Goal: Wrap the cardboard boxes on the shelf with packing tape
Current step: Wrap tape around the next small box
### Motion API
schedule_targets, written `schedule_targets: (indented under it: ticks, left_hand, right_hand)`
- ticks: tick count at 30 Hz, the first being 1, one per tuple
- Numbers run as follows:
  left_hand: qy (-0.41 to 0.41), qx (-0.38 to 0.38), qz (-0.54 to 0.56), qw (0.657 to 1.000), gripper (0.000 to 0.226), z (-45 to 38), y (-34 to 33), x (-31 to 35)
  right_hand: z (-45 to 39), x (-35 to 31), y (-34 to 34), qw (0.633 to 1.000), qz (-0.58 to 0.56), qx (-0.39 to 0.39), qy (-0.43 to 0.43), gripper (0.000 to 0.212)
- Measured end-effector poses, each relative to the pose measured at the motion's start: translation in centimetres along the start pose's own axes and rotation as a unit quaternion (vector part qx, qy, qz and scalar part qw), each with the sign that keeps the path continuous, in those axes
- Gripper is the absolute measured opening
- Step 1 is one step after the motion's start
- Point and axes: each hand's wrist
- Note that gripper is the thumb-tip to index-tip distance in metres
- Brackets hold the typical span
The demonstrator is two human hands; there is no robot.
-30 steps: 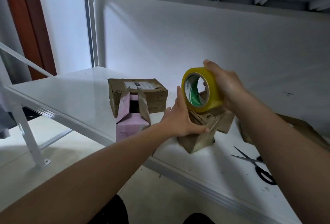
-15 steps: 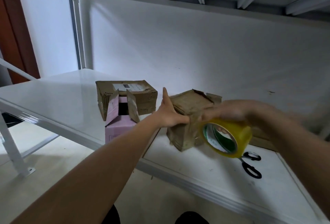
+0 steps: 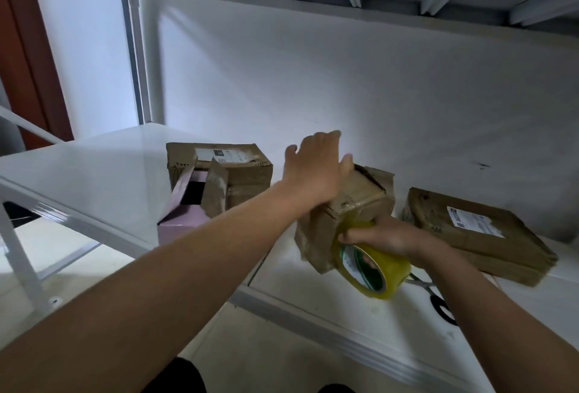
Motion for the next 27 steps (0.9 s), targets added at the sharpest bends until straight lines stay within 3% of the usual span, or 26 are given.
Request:
schedule_targets:
  ticks: [1, 3, 5, 8, 12, 16, 18, 21, 23, 27]
  left_hand:
    - [-0.034, -0.024, -0.119, 0.992, 0.06, 0.1, -0.7, 0.7]
    - [-0.038, -0.093, -0.246, 0.964, 0.07, 0.4, -2.0, 1.4]
    - [-0.076, -0.11, -0.275, 0.952, 0.074, 0.2, -2.8, 2.2]
    - [-0.185, -0.119, -0.217, 0.951, 0.07, -0.3, -3.7, 2.8]
    - [-0.093, -0.195, -0.036, 0.976, 0.058, -0.4, -2.9, 0.6]
    - [0.012, -0.241, -0.072, 0.968, 0.107, -0.1, -2.0, -1.5]
    - [0.085, -0.265, -0.032, 0.96, 0.113, -0.3, -1.4, -1.8]
    - [0.164, -0.16, 0.119, 0.966, 0.085, -1.2, 0.1, -3.2]
    - [0.199, -0.078, 0.152, 0.965, 0.061, -1.7, 1.4, -5.0]
    - [0.188, -0.14, 0.15, 0.961, 0.048, -1.2, 2.3, -5.5]
  right_hand:
    - [-0.2, -0.3, 0.0, 1.0, 0.004, 0.0, 0.002, 0.057]
    - [-0.3, -0.7, -0.1, 1.0, 0.019, 0.001, 0.005, 0.055]
    - [-0.4, -1.1, -0.1, 0.999, 0.025, 0.002, 0.026, 0.044]
    - [-0.6, -1.6, 0.1, 0.998, 0.038, -0.009, 0.054, 0.033]
    - [-0.8, -1.3, -0.2, 0.997, 0.002, 0.004, 0.078, 0.03]
    - [-0.4, -1.8, 0.3, 0.996, 0.002, -0.005, 0.089, 0.037]
    - [0.2, -2.1, 1.3, 0.994, -0.037, -0.055, 0.084, 0.043]
    - [0.9, -2.3, 3.8, 0.988, -0.081, -0.074, 0.106, 0.052]
    - [1.1, -2.2, 5.3, 0.988, -0.076, -0.062, 0.118, 0.049]
    - [0.9, -2.0, 5.1, 0.984, -0.106, -0.07, 0.128, 0.039]
Point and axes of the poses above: each hand's wrist, its own z-axis away from the middle knuckle, its own y-axis out of the back of the hand, x = y × z, and after that the axes turned 3 degrees about x, right-handed
